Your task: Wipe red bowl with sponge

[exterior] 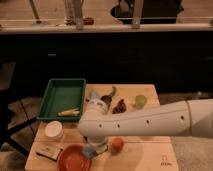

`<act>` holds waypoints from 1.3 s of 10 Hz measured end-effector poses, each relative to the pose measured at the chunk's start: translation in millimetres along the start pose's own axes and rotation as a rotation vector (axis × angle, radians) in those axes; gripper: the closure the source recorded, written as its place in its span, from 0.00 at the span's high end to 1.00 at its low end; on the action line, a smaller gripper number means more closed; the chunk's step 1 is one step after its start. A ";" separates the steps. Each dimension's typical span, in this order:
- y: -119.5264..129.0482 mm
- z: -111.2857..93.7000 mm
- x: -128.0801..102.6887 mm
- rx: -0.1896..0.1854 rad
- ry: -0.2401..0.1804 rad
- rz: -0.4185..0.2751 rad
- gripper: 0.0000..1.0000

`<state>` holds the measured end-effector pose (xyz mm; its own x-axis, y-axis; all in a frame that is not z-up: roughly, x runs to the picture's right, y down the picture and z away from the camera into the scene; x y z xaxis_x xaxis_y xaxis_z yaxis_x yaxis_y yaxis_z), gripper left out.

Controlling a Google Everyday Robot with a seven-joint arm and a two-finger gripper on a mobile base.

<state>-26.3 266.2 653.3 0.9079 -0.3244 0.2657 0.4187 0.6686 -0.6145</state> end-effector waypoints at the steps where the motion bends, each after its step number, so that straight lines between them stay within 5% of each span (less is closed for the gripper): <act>1: 2.0 -8.7 5.3 0.019 0.015 0.016 0.01; 5: -1.8 -26.7 -1.5 0.058 0.024 0.006 0.01; 8: -15.0 -24.9 -30.3 0.040 -0.006 -0.056 0.01; 13: -12.7 -24.8 -41.4 0.028 -0.024 -0.093 0.01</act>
<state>-69.7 254.6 631.7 0.8652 -0.3700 0.3385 0.5013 0.6547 -0.5657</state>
